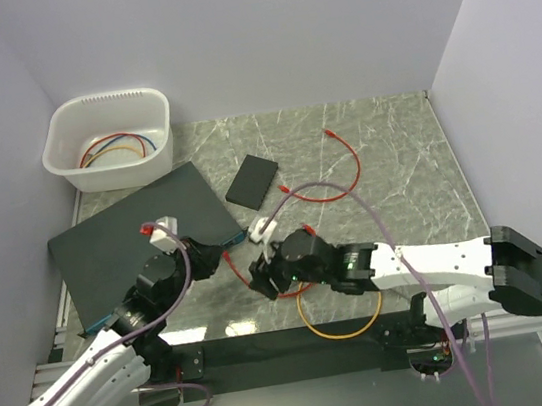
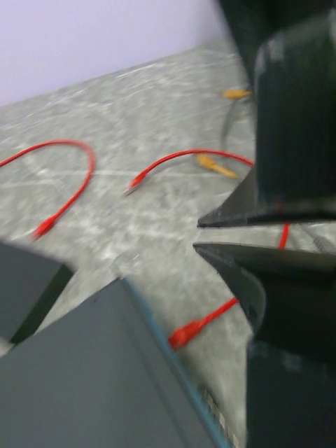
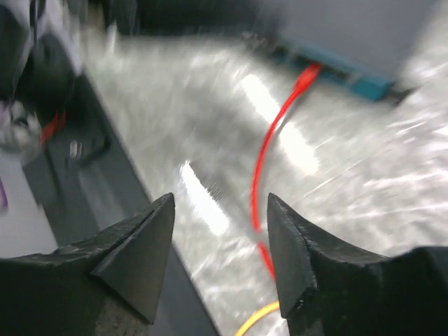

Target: Insert the plug into the switch port

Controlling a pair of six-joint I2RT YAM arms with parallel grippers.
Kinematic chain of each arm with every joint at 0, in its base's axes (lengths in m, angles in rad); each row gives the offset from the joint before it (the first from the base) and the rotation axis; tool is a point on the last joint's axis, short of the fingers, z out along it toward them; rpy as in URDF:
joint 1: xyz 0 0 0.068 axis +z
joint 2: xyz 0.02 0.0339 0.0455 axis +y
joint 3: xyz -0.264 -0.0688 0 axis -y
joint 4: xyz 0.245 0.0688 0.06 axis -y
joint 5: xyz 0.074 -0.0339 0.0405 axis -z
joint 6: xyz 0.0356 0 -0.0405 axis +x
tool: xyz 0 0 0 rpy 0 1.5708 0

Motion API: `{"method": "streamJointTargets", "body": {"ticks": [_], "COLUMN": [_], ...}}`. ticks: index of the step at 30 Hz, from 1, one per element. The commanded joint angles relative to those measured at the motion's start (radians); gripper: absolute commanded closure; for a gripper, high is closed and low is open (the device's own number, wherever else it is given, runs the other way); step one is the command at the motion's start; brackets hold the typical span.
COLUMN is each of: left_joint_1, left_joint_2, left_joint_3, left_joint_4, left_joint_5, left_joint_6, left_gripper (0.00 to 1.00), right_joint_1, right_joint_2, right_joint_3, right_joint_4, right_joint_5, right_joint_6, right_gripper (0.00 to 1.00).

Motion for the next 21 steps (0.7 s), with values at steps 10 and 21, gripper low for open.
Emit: {"method": "streamJointTargets", "body": {"ticks": [10, 21], "left_joint_1": [0.002, 0.006], "left_joint_2": [-0.043, -0.058], "left_joint_3": [0.086, 0.081], "left_joint_4": [-0.204, -0.201], "left_joint_5": [-0.279, -0.278], "left_joint_6": [-0.038, -0.038], "left_gripper": [0.46, 0.46], "right_joint_1": [0.185, 0.222], "right_joint_2": [0.255, 0.450], "right_joint_3": [0.167, 0.262], "right_joint_4": [-0.196, -0.223], "right_joint_5": [0.186, 0.315], "right_joint_6": [-0.098, -0.138], "right_gripper": [0.31, 0.31]}}
